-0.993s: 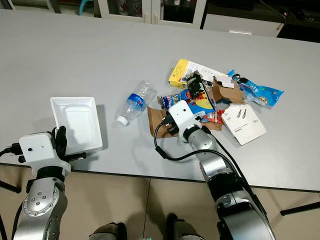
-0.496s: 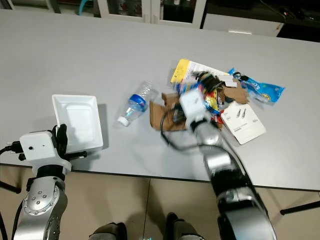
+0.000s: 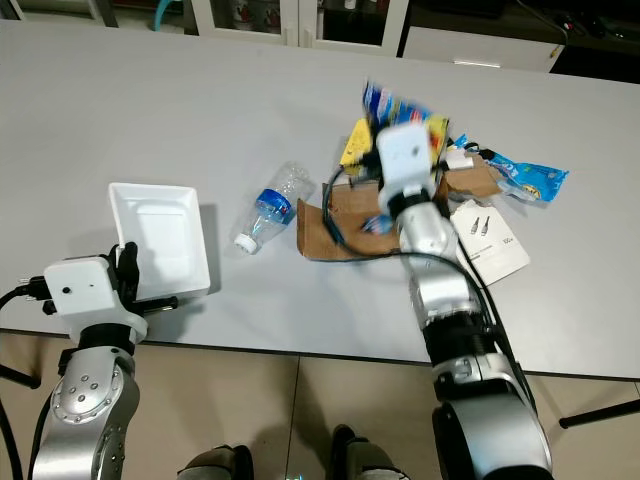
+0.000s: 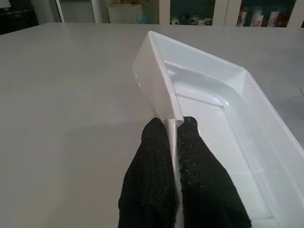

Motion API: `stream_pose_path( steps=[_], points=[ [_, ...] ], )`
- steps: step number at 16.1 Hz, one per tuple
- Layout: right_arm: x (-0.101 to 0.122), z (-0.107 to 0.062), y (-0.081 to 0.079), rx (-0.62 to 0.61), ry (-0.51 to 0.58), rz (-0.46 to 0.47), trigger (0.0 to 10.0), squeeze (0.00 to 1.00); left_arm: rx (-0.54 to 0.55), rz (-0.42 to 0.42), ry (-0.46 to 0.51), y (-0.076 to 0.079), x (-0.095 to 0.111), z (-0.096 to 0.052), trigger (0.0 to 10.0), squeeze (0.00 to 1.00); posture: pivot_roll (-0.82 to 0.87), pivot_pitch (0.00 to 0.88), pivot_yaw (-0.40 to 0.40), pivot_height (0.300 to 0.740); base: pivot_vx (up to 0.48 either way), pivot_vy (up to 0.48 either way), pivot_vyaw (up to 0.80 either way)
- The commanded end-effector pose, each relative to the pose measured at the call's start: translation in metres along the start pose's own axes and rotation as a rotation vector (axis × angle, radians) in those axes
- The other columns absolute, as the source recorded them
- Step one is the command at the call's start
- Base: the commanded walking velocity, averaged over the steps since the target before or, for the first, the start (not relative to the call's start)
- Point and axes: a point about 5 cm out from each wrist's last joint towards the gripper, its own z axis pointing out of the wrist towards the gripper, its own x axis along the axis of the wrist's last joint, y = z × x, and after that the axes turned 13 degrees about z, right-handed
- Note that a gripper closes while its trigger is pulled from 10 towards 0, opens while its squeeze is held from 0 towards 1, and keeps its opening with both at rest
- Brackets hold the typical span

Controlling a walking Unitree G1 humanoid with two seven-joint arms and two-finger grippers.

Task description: Picking trash to rubbish bin

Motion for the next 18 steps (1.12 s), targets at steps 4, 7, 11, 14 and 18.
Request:
stream_pose_path(
  steps=[4,7,11,14,18],
  points=[
    [0.011,0.005,0.005,-0.037,0.019,0.048,0.0,0.0,-0.03,-0.018,0.007,0.007,0.0,0.001,10.0,0.0,0.01,0.162,-0.04,0.74,0.0,0.0,0.0],
    [0.004,-0.001,0.012,-0.063,-0.015,0.006,0.0,0.0,-0.04,-0.032,0.022,0.01,0.003,0.002,10.0,0.0,0.01,0.161,-0.043,0.74,0.0,0.0,0.0],
    [0.004,-0.01,0.022,-0.099,-0.017,-0.018,0.0,0.0,-0.058,-0.033,0.062,0.012,0.009,0.003,10.0,0.0,0.0,0.159,-0.042,0.74,0.0,0.0,0.0],
    [0.017,-0.019,0.034,-0.12,0.042,-0.091,0.0,0.0,-0.034,-0.001,0.103,0.007,0.015,0.004,10.0,0.0,0.0,0.158,-0.038,0.74,0.0,0.0,0.0],
    [0.015,-0.03,0.041,-0.116,0.019,-0.114,0.0,0.0,-0.041,-0.003,0.097,0.007,0.012,0.004,10.0,0.0,-0.02,0.158,-0.039,0.74,0.0,0.0,0.0]
  ],
)
